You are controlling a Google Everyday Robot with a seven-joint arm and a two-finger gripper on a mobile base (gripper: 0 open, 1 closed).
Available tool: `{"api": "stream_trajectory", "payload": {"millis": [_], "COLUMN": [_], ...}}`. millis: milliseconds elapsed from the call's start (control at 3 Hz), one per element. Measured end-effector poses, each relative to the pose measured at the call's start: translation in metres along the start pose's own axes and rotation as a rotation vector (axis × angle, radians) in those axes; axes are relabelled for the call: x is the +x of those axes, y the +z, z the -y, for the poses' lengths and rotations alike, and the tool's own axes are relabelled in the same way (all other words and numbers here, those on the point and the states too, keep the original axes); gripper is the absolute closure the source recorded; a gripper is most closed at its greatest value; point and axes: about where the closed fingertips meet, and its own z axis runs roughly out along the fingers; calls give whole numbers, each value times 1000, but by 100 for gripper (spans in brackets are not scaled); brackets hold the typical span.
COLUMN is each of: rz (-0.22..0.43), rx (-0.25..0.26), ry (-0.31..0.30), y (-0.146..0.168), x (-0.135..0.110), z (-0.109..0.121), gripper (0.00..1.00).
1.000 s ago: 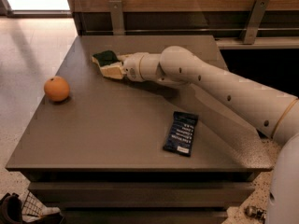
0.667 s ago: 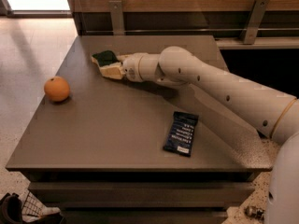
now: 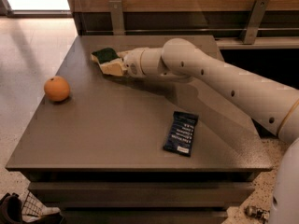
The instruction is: Pick sponge
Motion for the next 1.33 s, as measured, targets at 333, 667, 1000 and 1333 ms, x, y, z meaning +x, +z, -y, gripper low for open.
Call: {"api": "stream_trajectory", "payload": {"millis": [333, 667, 1000, 1333], "rz": [-38, -86, -114, -125], "rx": [-18, -68, -117, -151], "ry": [-41, -97, -143, -182], "y": [-28, -61, -88, -105], "x": [-24, -46, -60, -68], "z": [-3, -8, -11, -12], "gripper": [100, 100, 100, 100]}}
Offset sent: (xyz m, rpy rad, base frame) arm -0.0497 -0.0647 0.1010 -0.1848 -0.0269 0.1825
